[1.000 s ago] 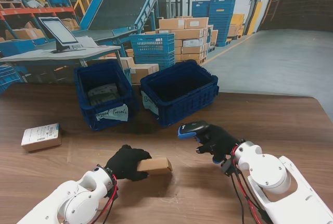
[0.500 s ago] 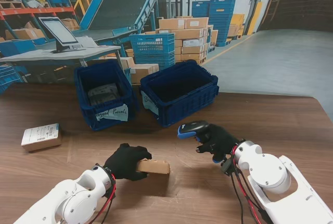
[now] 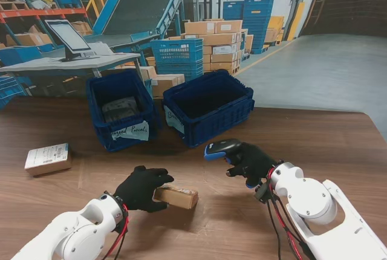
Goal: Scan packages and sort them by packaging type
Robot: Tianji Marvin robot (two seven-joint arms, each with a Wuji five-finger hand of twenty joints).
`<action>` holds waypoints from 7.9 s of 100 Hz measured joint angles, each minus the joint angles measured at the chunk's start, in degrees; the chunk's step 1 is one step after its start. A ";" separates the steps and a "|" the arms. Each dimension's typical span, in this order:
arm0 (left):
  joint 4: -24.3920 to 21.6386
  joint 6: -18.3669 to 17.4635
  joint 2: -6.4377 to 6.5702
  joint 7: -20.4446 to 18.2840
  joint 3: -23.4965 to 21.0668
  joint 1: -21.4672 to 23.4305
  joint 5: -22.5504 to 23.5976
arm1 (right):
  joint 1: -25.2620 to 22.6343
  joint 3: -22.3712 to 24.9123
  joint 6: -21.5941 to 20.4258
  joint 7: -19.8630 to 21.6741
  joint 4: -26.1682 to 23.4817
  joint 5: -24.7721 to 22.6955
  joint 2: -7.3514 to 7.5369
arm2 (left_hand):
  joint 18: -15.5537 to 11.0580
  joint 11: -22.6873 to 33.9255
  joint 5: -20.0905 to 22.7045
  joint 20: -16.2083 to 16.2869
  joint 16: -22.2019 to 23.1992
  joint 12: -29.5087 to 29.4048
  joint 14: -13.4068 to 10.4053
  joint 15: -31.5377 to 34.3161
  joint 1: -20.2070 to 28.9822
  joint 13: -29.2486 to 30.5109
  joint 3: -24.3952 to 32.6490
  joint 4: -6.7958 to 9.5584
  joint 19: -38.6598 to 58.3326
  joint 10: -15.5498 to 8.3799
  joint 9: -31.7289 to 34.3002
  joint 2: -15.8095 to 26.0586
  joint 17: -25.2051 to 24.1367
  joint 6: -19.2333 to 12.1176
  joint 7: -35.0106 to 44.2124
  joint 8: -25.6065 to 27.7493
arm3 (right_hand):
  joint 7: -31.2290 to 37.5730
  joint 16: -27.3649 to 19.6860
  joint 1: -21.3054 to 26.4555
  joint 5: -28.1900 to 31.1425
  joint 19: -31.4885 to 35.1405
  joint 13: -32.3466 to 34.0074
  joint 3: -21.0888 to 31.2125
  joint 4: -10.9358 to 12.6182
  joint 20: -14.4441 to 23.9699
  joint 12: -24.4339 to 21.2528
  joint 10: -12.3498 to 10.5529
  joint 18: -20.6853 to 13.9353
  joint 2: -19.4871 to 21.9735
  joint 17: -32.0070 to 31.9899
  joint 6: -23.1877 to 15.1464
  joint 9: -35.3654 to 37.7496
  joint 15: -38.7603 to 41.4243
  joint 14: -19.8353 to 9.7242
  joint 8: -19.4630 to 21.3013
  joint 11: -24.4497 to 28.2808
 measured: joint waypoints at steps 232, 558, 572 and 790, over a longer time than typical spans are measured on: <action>5.47 -1.39 -3.96 9.10 -2.49 -1.10 -28.44 | -5.81 -2.94 -1.75 -1.05 -4.05 -9.79 0.67 | 0.02 -1.21 0.07 0.08 -2.13 -0.29 0.86 -0.10 -2.91 -2.73 -19.00 1.91 -2.11 2.40 -0.05 14.85 -0.55 1.30 -1.42 -0.09 | -0.02 0.00 0.00 0.00 -0.04 -0.01 -0.09 0.00 0.00 0.32 0.00 0.26 0.02 0.00 0.00 0.00 -0.01 0.00 0.00 -0.46; 11.09 -8.86 -0.95 -3.14 -1.36 -4.57 -24.14 | -9.67 -4.01 13.45 -11.38 -8.25 -8.63 -1.84 | 0.00 -8.00 -6.48 0.58 -5.18 -2.61 1.53 -5.13 -2.39 -12.63 -24.55 2.51 -9.81 2.46 -8.75 17.19 -3.28 1.59 -4.37 -0.78 | -0.19 0.00 0.60 0.00 -0.05 -0.09 -0.28 0.00 -0.12 0.04 0.00 0.31 0.05 -0.24 0.26 0.00 -0.01 0.00 0.48 -0.46; 11.09 -9.39 -0.38 -4.23 -1.06 -4.89 -23.08 | -8.61 -3.03 14.22 -10.93 -8.21 -7.38 -1.92 | -0.44 -9.15 -7.86 0.58 -5.73 -3.09 1.54 -5.55 -2.44 -12.57 -24.89 2.51 -10.56 2.46 -9.65 17.19 -3.47 1.59 -4.43 -0.79 | -0.19 0.00 0.60 0.00 -0.05 -0.09 -0.30 0.00 -0.12 0.04 0.51 0.31 0.05 -0.24 0.28 -0.01 -0.01 0.01 0.56 -0.46; 19.14 -9.95 3.16 -13.62 17.42 -22.02 -10.68 | -5.39 0.00 13.21 -9.90 -5.87 -0.95 -2.26 | -2.87 -14.28 -16.56 0.57 -8.68 -7.36 0.40 -6.98 -2.68 -18.95 -28.51 2.53 -16.59 2.37 -14.46 12.87 -5.69 4.08 -9.32 -4.44 | -0.53 0.00 0.65 0.00 -0.05 -0.11 -0.71 0.01 -0.12 0.03 0.71 0.62 0.61 -0.47 0.44 -0.56 -0.01 0.05 1.42 -0.47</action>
